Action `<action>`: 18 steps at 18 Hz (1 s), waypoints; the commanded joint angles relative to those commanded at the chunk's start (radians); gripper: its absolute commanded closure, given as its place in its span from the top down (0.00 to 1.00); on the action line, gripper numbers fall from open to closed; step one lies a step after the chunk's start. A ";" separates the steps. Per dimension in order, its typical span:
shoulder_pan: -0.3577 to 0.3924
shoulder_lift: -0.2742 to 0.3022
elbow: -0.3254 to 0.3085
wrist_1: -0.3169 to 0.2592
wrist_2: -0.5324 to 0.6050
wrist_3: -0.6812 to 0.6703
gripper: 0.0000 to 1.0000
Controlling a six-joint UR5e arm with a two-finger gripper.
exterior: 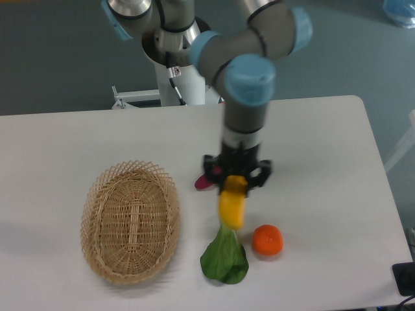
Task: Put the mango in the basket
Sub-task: 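Carry the held yellow mango across the table over the wicker basket, then lower the mango into the basket and open the gripper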
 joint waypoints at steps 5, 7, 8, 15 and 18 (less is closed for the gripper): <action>-0.120 -0.023 -0.022 0.006 -0.003 -0.075 0.50; -0.150 -0.050 -0.022 0.011 -0.003 -0.094 0.51; -0.166 -0.070 -0.020 0.020 -0.002 -0.106 0.51; -0.224 -0.159 -0.020 0.126 0.008 -0.151 0.52; -0.246 -0.178 -0.019 0.127 0.052 -0.144 0.52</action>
